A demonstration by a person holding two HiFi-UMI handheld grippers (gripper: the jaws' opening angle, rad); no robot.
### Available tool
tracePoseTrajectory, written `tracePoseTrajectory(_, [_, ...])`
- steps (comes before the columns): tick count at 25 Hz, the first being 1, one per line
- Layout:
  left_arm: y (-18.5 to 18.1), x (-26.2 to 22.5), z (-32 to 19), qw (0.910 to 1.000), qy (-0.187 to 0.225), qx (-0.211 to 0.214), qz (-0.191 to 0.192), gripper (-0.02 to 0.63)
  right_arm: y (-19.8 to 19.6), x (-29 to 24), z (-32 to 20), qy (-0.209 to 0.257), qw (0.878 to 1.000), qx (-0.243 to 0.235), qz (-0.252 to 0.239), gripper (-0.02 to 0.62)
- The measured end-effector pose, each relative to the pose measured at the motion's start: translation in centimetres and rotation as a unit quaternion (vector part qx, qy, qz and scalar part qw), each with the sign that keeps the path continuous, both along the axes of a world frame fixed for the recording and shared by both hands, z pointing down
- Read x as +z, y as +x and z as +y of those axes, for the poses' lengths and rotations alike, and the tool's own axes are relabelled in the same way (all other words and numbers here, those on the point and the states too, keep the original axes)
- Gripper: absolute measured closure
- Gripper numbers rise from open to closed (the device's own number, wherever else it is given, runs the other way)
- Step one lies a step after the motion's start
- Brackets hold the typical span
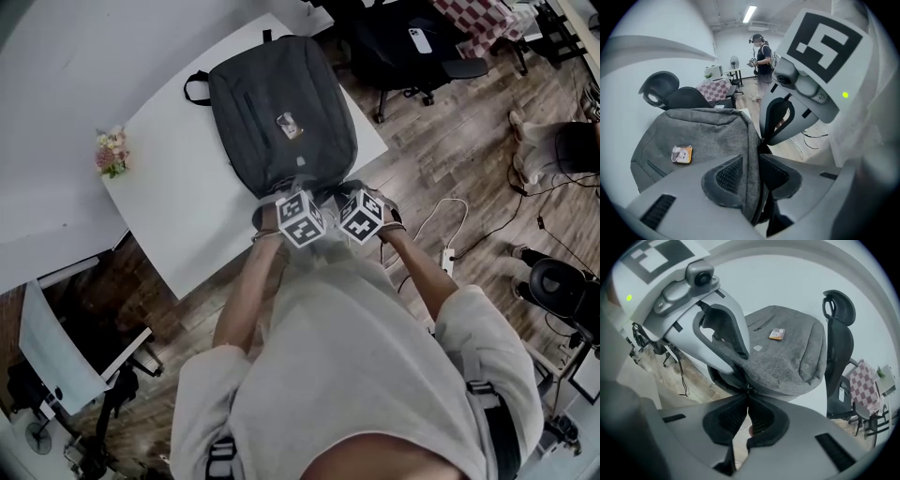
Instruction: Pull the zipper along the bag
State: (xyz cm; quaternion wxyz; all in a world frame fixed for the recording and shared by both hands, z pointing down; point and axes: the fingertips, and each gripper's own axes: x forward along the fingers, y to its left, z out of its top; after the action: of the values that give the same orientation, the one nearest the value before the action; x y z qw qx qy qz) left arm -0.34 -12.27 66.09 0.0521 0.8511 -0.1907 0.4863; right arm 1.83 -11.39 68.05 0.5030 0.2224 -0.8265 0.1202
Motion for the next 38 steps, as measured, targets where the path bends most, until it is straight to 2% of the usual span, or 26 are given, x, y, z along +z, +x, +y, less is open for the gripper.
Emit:
tracePoseTrajectory(3, [-1.7, 0.2, 0.7, 0.9998, 0.0, 0.012, -0.017, 0.437, 0.2, 0.2, -0.2, -0.002, 1.0, 0.001, 0.002, 0.574])
tracePoseTrajectory(6, [-3.6, 0.7, 1.4, 0.999, 0.0, 0.023, -0.037, 0.434, 0.4, 0.3, -0.3, -0.001, 1.0, 0.001, 0.006, 0.574])
tracePoseTrajectory(14, [-6.8, 1.2, 2.4, 0.9916, 0.018, 0.066, -0.109, 0.496, 0.4, 0.3, -0.3, -0.001, 1.0, 0.004, 0.011, 0.574])
tracePoseTrajectory(20, [-6.8, 2.2, 2.8, 0.984, -0.005, 0.115, -0.136, 0.505, 0.3, 0.3, -0.1, -0.004, 1.0, 0.004, 0.017, 0.574])
tracePoseTrajectory(23, [-6.7, 2.5, 2.7, 0.9834, -0.022, 0.12, -0.134, 0.511, 0.1, 0.4, -0.1, -0.006, 1.0, 0.005, 0.019, 0.574])
tracePoseTrajectory(27, [-6.7, 2.1, 2.4, 0.9886, -0.018, 0.099, -0.112, 0.542, -0.1, 0.3, 0.0, -0.015, 0.999, 0.023, 0.017, 0.574])
tracePoseTrajectory(31, [-6.6, 1.7, 2.3, 0.9903, -0.022, 0.087, -0.106, 0.548, -0.7, 0.0, 0.7, -0.026, 0.999, 0.038, 0.011, 0.574])
tracePoseTrajectory(38, [-6.6, 1.8, 2.3, 0.9916, -0.025, 0.076, -0.101, 0.546, -4.1, -0.1, 2.4, -0.048, 0.998, 0.036, -0.013, 0.571])
